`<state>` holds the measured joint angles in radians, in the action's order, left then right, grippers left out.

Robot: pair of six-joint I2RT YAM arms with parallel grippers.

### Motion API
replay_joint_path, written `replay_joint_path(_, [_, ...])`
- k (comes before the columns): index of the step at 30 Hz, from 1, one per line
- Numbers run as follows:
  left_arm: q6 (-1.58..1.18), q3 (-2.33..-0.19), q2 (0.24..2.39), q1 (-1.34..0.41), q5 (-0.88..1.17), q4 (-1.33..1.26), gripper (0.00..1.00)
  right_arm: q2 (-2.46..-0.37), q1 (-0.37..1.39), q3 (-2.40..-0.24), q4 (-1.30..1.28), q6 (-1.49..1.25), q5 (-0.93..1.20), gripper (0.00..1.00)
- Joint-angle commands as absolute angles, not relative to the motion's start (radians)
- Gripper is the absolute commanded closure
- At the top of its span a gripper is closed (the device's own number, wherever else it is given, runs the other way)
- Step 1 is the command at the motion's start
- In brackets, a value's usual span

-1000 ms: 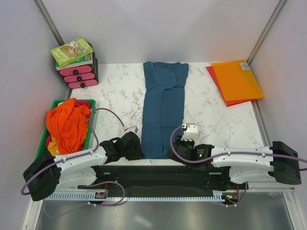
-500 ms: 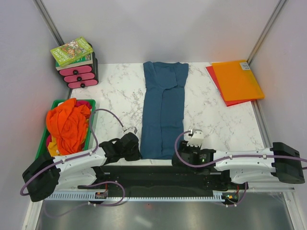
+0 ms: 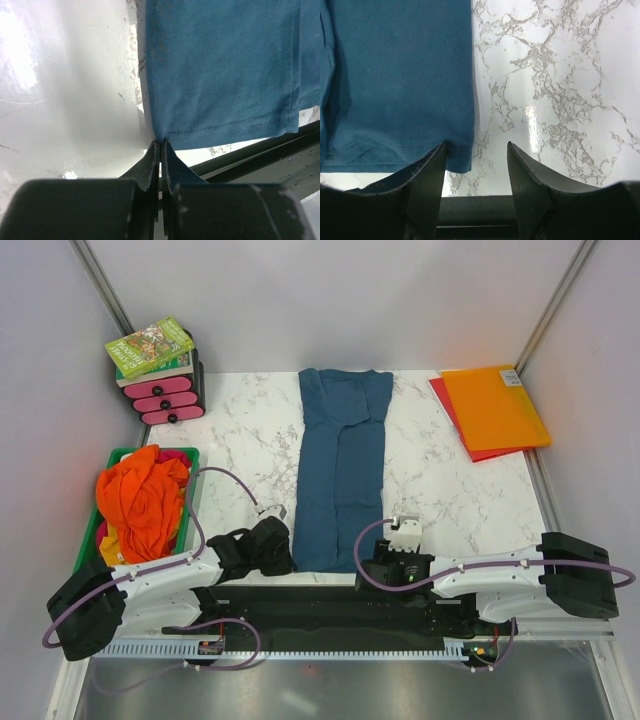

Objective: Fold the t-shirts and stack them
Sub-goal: Grab the bottom of the folded rectangular tshirt with both arms

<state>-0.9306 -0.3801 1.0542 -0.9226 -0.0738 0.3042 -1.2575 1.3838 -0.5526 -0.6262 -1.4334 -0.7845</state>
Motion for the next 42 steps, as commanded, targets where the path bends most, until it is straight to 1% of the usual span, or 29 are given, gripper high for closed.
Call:
replay_joint_path(1, [-0.95, -0.377, 1.075, -0.928, -0.101, 0.324, 0.98, -1.255, 1.387, -0.586, -0.623, -1.463, -0.813, 0.41])
replay_joint_path(6, [-0.95, -0.379, 1.075, -0.928, -0.101, 0.324, 0.98, -1.298, 1.348, -0.598, -0.646, -1.465, -0.753, 0.41])
replay_joint_path(14, [-0.951, -0.379, 1.074, -0.927, -0.104, 0.319, 0.98, -1.353, 1.293, -0.591, -0.667, -1.439, -0.638, 0.49])
replay_joint_path(15, [-0.95, -0.379, 1.074, -0.927, -0.104, 0.321, 0.98, -1.353, 1.292, -0.589, -0.676, -1.439, -0.632, 0.54])
replay_joint_path(17, [-0.95, -0.38, 1.074, -0.928, -0.109, 0.319, 0.98, -1.354, 1.293, -0.583, -0.687, -1.443, -0.62, 0.61])
replay_joint_path(18, [-0.95, -0.382, 1.075, -0.928, -0.11, 0.319, 0.98, -1.355, 1.293, -0.58, -0.692, -1.448, -0.606, 0.72])
replay_joint_path(20, [-0.95, -0.387, 1.075, -0.928, -0.109, 0.318, 0.98, -1.345, 1.292, -0.566, -0.699, -1.456, -0.597, 0.83])
replay_joint_path(21, [-0.948, -0.388, 1.078, -0.928, -0.109, 0.318, 0.98, -1.339, 1.292, -0.561, -0.706, -1.466, -0.592, 0.99])
replay_joint_path(22, [-0.948, -0.39, 1.078, -0.928, -0.11, 0.319, 0.98, -1.325, 1.293, -0.558, -0.709, -1.473, -0.595, 1.0])
replay_joint_path(27, [-0.939, -0.397, 1.074, -0.928, -0.115, 0.322, 0.98, -1.287, 1.301, -0.548, -0.729, -1.483, -0.609, 1.0])
replay_joint_path(30, [-0.928, -0.41, 1.059, -0.927, -0.126, 0.333, 0.98, -1.276, 1.341, -0.574, -0.744, -1.49, -0.656, 1.0])
replay_joint_path(35, [-0.904, -0.459, 0.996, -0.93, -0.169, 0.371, 0.98, -1.308, 1.413, -0.688, -0.827, -1.5, -0.765, 1.0])
replay_joint_path(42, [-0.888, -0.523, 0.956, -0.934, -0.19, 0.414, 0.98, -1.312, 1.443, -0.808, -0.908, -1.505, -0.848, 1.0])
